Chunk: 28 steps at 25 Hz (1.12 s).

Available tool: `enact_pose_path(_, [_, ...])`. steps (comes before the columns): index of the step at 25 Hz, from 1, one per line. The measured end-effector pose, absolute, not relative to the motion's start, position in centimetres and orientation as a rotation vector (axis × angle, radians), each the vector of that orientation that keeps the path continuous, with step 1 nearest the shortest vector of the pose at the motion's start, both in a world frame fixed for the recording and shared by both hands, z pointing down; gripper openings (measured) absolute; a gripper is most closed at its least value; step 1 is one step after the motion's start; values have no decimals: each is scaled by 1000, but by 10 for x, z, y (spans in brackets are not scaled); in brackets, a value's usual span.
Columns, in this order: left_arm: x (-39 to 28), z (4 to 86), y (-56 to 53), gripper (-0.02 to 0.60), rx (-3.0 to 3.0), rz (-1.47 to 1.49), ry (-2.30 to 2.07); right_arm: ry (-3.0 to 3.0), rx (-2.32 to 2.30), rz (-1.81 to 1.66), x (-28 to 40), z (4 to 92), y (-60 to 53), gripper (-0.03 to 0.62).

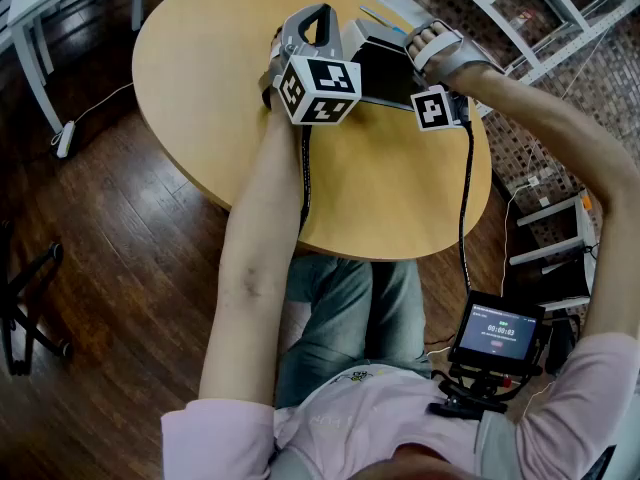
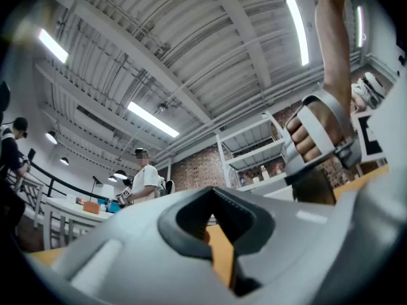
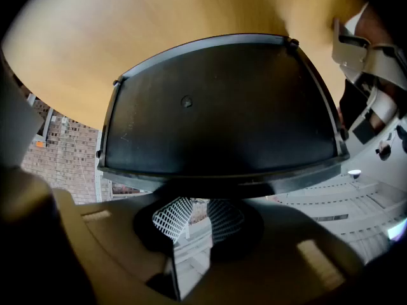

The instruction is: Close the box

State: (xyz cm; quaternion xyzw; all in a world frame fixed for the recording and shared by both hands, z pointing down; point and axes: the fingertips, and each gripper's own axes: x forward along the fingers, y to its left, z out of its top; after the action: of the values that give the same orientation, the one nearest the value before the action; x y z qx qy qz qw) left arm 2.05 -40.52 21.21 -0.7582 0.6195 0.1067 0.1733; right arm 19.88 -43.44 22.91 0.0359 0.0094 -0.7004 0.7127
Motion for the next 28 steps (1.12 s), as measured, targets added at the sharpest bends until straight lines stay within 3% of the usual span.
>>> enact_pose_path(15, [18,217,-410,5,-2163,323,1759,89,94,-1565,197,122,-445,70])
enact_pose_path(28, [10,207,-406,5,-2151,388,1775,23,124,-1604,163,122,-444,69])
